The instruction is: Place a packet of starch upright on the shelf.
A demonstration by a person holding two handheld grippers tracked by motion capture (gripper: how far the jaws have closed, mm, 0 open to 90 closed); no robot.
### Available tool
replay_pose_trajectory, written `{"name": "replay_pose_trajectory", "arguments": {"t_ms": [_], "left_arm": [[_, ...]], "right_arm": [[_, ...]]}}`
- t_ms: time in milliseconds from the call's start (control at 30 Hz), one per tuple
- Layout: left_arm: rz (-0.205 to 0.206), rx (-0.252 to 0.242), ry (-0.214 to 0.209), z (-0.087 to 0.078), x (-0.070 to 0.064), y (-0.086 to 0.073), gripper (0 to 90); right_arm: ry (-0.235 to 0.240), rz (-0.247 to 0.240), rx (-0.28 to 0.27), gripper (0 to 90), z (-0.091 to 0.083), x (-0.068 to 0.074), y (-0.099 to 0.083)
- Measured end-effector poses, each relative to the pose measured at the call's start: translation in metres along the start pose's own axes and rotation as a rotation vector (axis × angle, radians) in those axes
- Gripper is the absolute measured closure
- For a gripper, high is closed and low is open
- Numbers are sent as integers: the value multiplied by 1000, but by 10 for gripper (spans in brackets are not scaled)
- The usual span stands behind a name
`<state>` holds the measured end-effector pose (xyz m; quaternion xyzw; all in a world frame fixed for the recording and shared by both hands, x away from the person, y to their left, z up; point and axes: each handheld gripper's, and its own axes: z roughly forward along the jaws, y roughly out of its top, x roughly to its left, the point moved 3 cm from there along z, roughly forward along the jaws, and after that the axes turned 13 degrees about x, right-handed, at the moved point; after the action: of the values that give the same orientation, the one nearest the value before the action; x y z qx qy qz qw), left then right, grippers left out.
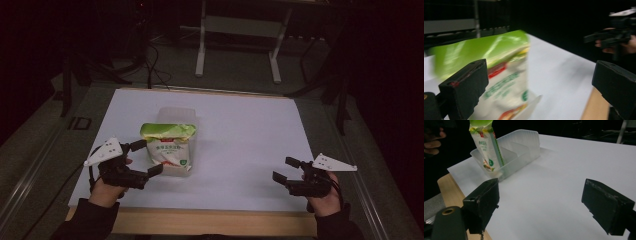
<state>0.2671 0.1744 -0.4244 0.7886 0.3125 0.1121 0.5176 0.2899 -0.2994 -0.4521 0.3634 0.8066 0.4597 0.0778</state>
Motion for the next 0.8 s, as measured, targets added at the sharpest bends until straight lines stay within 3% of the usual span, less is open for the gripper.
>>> {"name": "replay_pose_trajectory", "arguments": {"t_ms": [167,300,533,800], "left_arm": [[32,14,-57,13,-17,2,11],[72,42,-79,27,-28,1,11],[119,74,-120,49,-40,0,11],[146,117,-159,70,-52,-2,11]], "right_arm": [[-10,-21,-1,147,0,2,0],[-17,-43,13,147,2,4,-1],[-25,-71,39,144,9,6,-4],[-16,-82,34,144,11,9,-5]]}}
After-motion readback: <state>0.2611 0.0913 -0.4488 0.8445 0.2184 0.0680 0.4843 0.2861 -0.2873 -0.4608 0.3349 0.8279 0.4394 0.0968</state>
